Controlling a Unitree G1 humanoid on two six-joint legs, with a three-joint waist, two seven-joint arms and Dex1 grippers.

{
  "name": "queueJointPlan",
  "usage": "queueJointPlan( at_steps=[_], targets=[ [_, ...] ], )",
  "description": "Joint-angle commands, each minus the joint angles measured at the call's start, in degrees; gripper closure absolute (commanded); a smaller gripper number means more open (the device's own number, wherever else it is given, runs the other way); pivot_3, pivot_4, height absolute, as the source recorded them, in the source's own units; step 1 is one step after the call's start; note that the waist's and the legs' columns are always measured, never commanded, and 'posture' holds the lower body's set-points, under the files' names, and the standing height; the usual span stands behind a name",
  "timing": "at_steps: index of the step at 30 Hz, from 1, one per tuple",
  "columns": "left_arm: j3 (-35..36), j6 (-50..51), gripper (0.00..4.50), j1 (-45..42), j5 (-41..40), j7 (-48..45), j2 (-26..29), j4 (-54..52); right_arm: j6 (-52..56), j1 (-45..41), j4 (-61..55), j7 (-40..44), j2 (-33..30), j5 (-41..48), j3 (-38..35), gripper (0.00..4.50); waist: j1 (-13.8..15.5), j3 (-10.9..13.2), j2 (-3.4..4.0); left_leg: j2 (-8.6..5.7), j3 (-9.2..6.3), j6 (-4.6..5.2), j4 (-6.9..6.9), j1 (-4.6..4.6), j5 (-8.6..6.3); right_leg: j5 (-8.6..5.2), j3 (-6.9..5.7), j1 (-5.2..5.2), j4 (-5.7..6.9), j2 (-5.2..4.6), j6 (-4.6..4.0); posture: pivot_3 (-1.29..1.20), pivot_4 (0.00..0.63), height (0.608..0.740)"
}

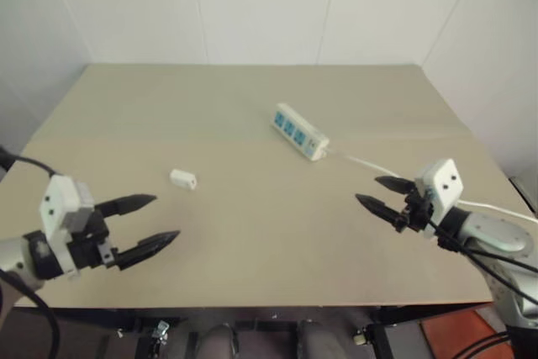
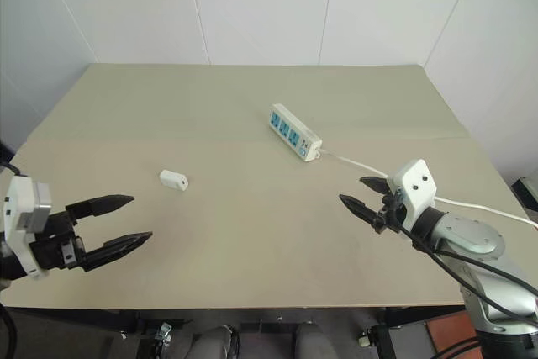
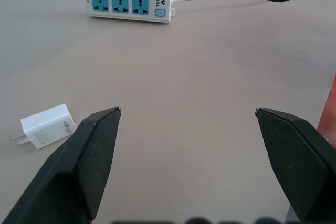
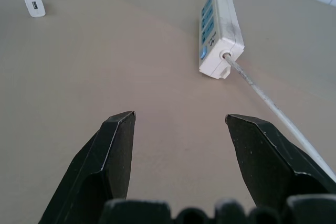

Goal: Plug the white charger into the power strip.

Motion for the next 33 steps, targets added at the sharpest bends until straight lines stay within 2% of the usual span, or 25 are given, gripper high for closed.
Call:
queueJointPlan(
  at_steps=[1,15,21,28,33],
  targets=[
    [0.1,-0.9,0.0,-0.8,-0.3,0.2,0.8,0.0,-0.2,-0.3,-2.1,0.2,-1.1,0.0,-2.3,1.17,0.0,0.0,0.0,0.0,0.0,0.0,-0.02,0.0,0.0,0.0,0.0,0.0,-0.01,0.0,0.0,0.0,0.15,0.74],
    [-1.2,-1.4,0.0,-2.3,-0.3,0.5,0.7,0.2,-0.7,-1.5,-1.4,0.6,-1.3,-0.3,-1.3,1.17,0.0,0.0,0.0,0.0,0.0,0.0,-0.17,-0.01,0.0,0.0,-0.01,0.0,-0.16,-0.01,0.0,0.0,0.15,0.74],
    [-5.2,-1.5,0.0,-9.9,-0.4,1.5,1.9,2.5,-2.6,-7.9,2.8,1.9,-0.5,-4.0,3.9,1.17,0.0,0.0,0.0,0.0,0.0,0.0,-0.17,0.0,0.0,0.01,-0.02,0.01,-0.2,0.01,0.01,0.0,0.15,0.74],
    [-13.0,-2.0,0.0,-18.7,1.6,1.8,2.5,6.3,-5.9,-23.3,19.4,-3.0,4.3,-16.5,13.9,1.17,-0.2,0.0,0.0,-0.02,0.0,0.0,-0.23,-0.06,0.0,0.03,-0.02,-0.06,-0.28,0.01,0.0,0.0,0.15,0.74],
    [-16.3,-3.0,0.0,-21.8,3.2,2.6,1.5,7.4,-8.7,-35.2,39.2,-12.5,9.1,-30.1,21.5,1.17,-0.2,0.0,0.01,-0.03,-0.01,0.0,-0.27,-0.22,0.0,0.05,-0.04,-0.2,-0.34,-0.02,-0.03,0.0,0.15,0.74]
  ],
)
